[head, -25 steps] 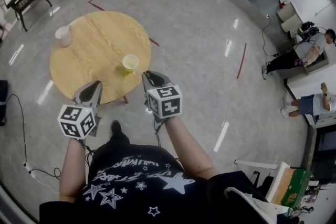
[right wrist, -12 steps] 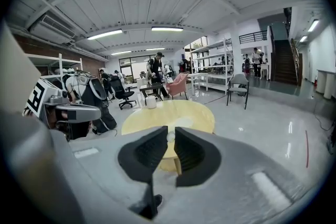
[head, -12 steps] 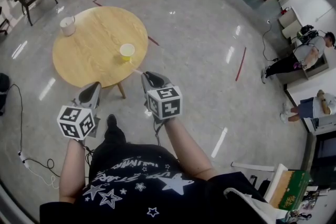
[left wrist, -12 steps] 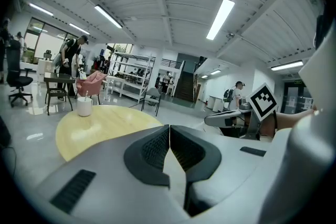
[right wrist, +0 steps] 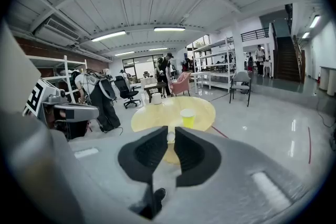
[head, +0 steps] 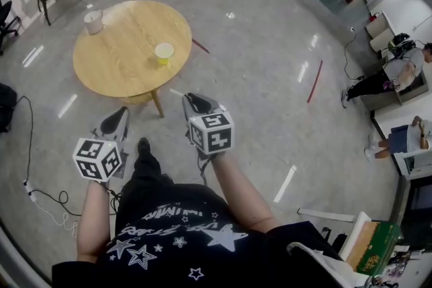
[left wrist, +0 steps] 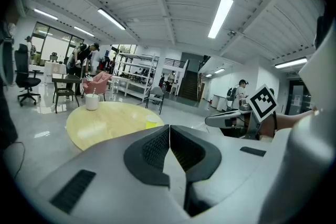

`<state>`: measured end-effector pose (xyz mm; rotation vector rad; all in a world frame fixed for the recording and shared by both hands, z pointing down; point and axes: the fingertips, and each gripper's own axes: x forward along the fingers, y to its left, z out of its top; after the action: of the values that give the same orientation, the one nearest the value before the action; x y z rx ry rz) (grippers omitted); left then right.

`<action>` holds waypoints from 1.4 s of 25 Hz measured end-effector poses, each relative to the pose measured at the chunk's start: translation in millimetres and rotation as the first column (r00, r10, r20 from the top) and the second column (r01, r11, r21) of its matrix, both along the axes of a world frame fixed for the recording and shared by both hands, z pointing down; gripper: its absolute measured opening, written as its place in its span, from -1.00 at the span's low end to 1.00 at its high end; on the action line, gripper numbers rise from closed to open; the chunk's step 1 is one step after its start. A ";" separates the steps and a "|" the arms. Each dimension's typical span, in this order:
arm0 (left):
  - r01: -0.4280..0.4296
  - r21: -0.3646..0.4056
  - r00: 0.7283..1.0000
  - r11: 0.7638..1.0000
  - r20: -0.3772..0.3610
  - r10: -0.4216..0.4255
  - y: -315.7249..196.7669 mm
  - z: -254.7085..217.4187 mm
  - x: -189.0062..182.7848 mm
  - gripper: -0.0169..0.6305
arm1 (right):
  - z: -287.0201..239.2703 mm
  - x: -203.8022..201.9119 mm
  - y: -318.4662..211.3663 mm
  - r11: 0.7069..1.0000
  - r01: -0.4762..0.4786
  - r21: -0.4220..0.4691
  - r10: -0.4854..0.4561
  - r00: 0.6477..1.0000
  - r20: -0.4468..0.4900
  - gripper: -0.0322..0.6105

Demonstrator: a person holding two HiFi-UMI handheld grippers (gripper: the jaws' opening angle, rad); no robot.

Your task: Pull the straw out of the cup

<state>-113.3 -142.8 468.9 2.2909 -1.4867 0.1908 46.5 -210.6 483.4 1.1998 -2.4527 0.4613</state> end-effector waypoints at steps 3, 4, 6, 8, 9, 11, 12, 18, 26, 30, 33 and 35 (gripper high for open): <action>0.007 -0.009 1.000 1.000 0.006 -0.007 13.8 0.4 5.3 -0.92 | 2.5 4.2 11.8 1.000 0.012 -0.008 -0.012 1.000 0.004 -0.78; 0.007 -0.012 1.000 1.000 0.007 -0.007 17.9 1.0 6.8 -0.92 | 3.1 5.0 15.2 1.000 0.015 -0.010 -0.015 1.000 0.004 -0.78; 0.007 -0.018 1.000 1.000 0.007 -0.007 25.1 2.3 9.3 -0.92 | 4.0 6.4 21.1 1.000 0.021 -0.012 -0.021 1.000 0.005 -0.78; 0.005 -0.020 1.000 1.000 0.010 -0.005 30.0 3.0 12.3 -0.92 | 4.8 8.5 24.8 1.000 0.022 -0.013 -0.022 1.000 0.005 -0.78; 0.003 -0.020 1.000 1.000 0.012 -0.003 31.6 3.3 14.0 -0.92 | 5.3 9.6 25.6 1.000 0.022 -0.012 -0.022 1.000 0.005 -0.78; -0.004 -0.021 1.000 1.000 0.017 0.004 33.9 5.0 17.5 -0.92 | 6.8 11.3 26.3 1.000 0.020 -0.013 -0.020 1.000 0.002 -0.79; -0.008 -0.024 1.000 1.000 0.018 0.008 35.0 6.5 18.5 -0.92 | 7.5 11.4 26.6 1.000 0.019 -0.013 -0.019 1.000 0.001 -0.79; -0.019 -0.026 1.000 0.999 0.013 0.020 37.1 7.6 10.7 -0.92 | 5.0 2.3 27.9 1.000 0.012 -0.009 -0.012 1.000 -0.004 -0.78; -0.019 -0.025 1.000 1.000 -0.006 0.019 60.1 2.0 -9.8 -0.92 | -1.8 -15.2 56.4 1.000 0.008 -0.013 -0.008 1.000 -0.026 -0.79; -0.022 -0.015 1.000 1.000 -0.012 0.022 74.7 -0.7 -17.9 -0.92 | -4.3 -25.0 72.4 1.000 0.010 -0.007 -0.010 0.999 -0.031 -0.79; -0.029 -0.005 1.000 1.000 -0.010 0.029 86.7 -3.6 -19.6 -0.92 | -6.3 -28.2 86.5 1.000 0.013 -0.003 -0.013 0.999 -0.038 -0.79; -0.028 0.002 1.000 1.000 -0.014 0.028 95.3 -5.7 -21.2 -0.92 | -9.3 -29.8 96.1 1.000 0.013 0.007 -0.013 0.999 -0.040 -0.79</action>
<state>-134.5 -47.5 463.1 2.3105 -1.4491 0.1808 16.7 -114.5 474.1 1.1837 -2.4291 0.4212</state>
